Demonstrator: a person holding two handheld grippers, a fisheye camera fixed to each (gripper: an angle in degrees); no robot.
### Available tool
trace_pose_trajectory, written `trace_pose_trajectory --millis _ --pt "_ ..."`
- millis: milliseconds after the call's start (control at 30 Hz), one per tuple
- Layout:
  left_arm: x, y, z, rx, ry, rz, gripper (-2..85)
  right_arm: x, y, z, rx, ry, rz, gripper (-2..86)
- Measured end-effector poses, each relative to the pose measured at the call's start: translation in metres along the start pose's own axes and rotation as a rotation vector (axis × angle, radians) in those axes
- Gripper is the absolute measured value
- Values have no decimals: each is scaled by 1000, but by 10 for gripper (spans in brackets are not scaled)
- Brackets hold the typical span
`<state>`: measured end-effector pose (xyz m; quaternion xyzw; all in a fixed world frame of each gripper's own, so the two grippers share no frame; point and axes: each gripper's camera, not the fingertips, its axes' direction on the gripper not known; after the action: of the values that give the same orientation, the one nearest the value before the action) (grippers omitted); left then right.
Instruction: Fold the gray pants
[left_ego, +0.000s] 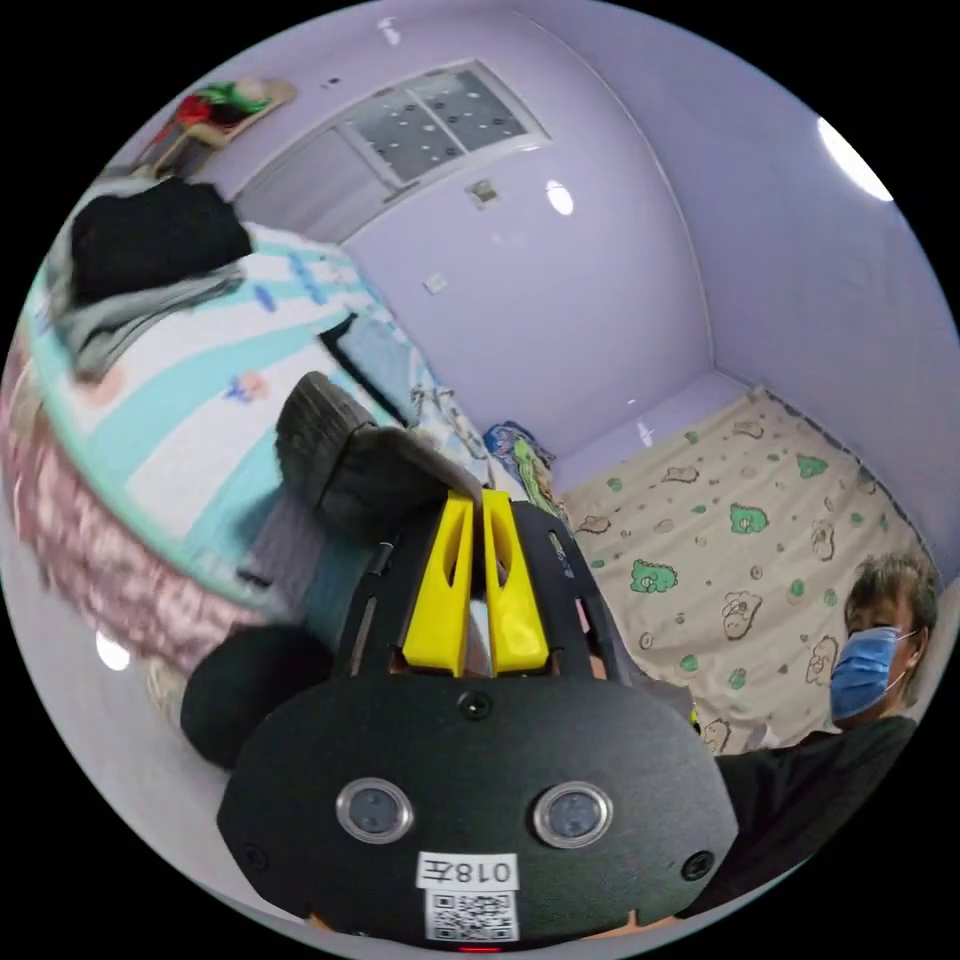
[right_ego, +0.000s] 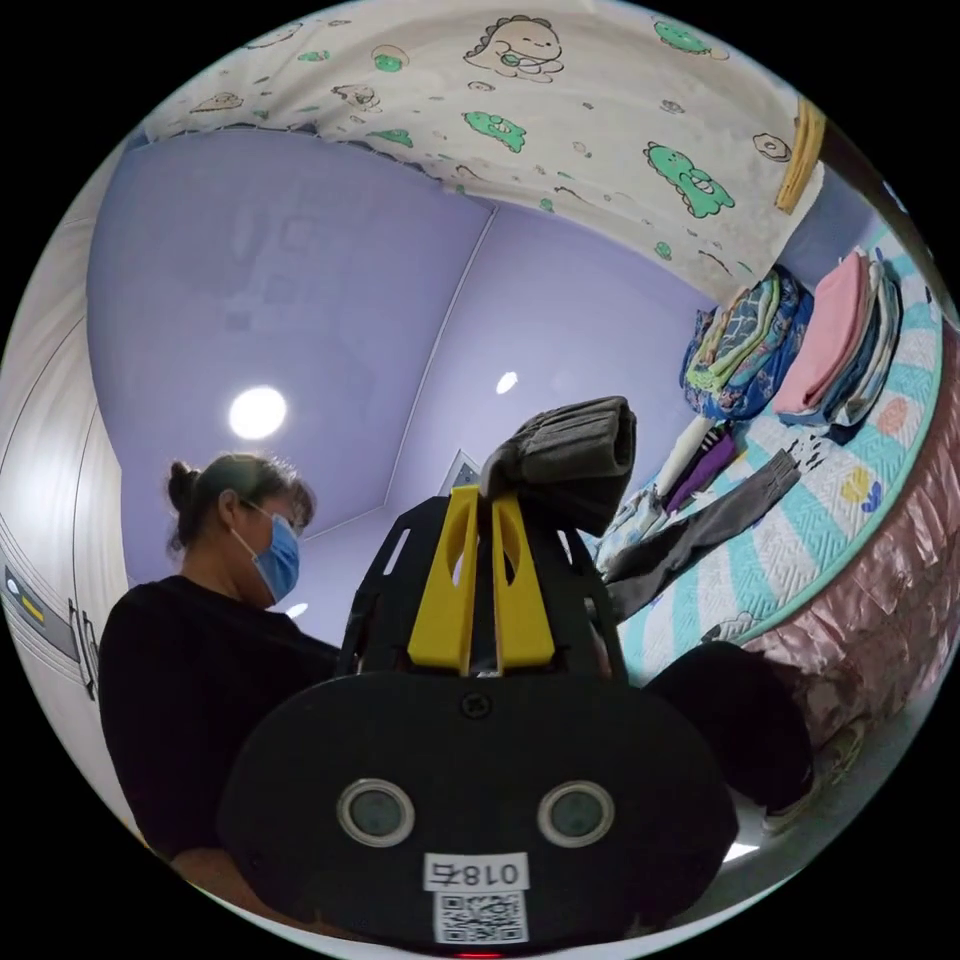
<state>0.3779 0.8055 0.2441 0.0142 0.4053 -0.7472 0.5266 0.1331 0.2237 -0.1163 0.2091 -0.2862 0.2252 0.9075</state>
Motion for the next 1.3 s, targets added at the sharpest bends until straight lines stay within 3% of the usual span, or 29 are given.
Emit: trace_pose_trajectory --millis 133,233,400,567,733,900,1000,1133,1233,1300 --pt "-76 78 -32 -147 -81 -292 -9 26 -8 31 -20 86 88 5" --pt "-99 98 -21 -218 -129 -354 -9 61 -11 74 -108 259 224 5" --pt "-66 83 -20 -200 -127 -197 -9 78 -31 162 -214 189 174 6" --pt "-40 72 -47 -181 -125 -41 -8 94 -57 193 -202 165 115 8" --pt "-85 103 -49 -328 -187 -170 4 164 -34 199 -484 709 242 16" --pt "-108 114 -94 -189 -216 -289 65 206 9 226 -782 1016 278 56" --pt "-81 88 -123 -59 -319 -185 81 206 17 261 -927 1214 157 89" --pt "-26 26 -83 -107 -416 62 104 194 9 304 -953 1448 -67 101" --pt "-12 -18 -13 -179 -402 177 122 184 -10 338 -834 1390 -201 99" --pt "-14 -41 40 -235 -399 226 128 198 -24 364 -760 1214 -177 98"
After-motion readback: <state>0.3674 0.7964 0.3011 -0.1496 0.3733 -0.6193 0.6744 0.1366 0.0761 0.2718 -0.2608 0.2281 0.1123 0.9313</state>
